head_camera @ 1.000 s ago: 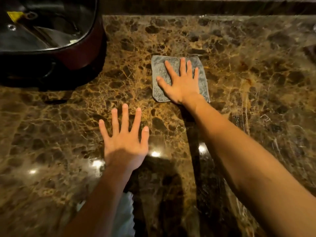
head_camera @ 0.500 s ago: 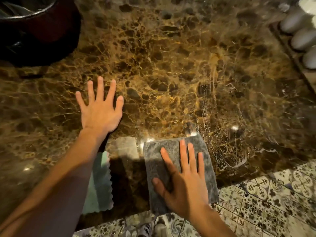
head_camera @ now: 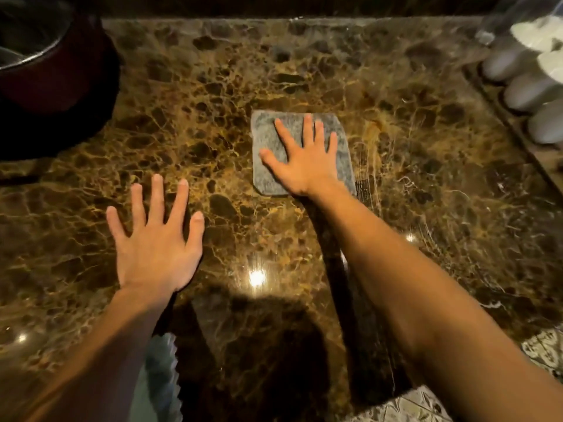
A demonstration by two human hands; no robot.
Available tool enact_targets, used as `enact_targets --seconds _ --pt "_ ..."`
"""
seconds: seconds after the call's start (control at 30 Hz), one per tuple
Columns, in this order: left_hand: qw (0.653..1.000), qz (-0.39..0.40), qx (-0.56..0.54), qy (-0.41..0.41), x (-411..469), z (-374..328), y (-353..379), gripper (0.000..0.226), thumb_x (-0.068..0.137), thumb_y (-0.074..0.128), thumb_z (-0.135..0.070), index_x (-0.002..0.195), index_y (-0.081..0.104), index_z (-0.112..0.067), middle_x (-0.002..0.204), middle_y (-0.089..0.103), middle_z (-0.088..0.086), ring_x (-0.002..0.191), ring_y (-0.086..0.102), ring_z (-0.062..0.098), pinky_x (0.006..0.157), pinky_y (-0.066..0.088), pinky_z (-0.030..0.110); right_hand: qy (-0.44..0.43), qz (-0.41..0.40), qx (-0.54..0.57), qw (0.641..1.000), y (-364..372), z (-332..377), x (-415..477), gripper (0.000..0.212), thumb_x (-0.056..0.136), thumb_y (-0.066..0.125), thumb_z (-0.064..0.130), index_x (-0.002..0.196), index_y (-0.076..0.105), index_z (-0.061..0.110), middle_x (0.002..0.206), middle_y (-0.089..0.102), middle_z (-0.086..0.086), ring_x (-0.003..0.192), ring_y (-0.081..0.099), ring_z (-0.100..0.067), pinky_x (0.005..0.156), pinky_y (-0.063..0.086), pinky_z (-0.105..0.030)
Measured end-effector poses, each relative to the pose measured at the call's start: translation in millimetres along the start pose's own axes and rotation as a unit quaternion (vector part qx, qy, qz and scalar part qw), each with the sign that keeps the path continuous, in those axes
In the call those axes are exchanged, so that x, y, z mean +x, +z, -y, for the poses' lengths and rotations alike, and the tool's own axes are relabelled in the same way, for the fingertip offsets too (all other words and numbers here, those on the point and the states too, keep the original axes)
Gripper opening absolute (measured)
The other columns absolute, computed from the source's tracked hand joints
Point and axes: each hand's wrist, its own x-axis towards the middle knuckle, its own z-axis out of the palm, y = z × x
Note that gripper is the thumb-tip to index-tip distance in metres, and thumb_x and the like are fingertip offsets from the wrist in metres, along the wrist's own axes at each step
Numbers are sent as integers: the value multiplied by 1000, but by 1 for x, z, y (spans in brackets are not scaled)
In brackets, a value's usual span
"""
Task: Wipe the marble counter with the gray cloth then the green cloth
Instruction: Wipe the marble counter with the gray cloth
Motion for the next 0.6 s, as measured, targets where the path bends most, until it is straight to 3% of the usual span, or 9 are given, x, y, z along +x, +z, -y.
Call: enact_targets --seconds 0.13,0.3,0.43,0.6 --pt "1000 -10 6 2 1 -1 2 63 100 -2 -63 159 -11 -43 171 -13 -4 157 -16 23 124 -8 59 -1 -6 -11 1000 -21 -4 76 83 90 13 87 163 3 48 173 -10 -14 158 -12 -37 124 -8 -64" --pt "1000 -7 -16 2 1 -2 1 62 100 2 -62 159 -10 -45 170 -14 -5 156 -17 22 123 -9 60 0 -16 -15 1000 -25 -7 94 84 90 13 87 163 4 47 173 -7 -14 159 -10 -37 124 -7 -63" --pt "1000 -1 -2 5 1 -2 0 65 98 -3 -64 159 -11 -43 171 -15 -3 156 -18 23 123 -9 60 1 -19 6 1000 -16 -11 53 82 91 13 86 163 5 48 173 -9 -14 159 -12 -35 125 -9 -60" --pt "1000 9 3 5 3 -1 0 63 101 1 -63 160 -9 -42 171 -15 -3 156 -18 24 123 -11 60 -23 -29 6 999 13 -24 -73 78 94 12 83 162 0 48 173 -11 -13 159 -14 -31 126 -7 -58"
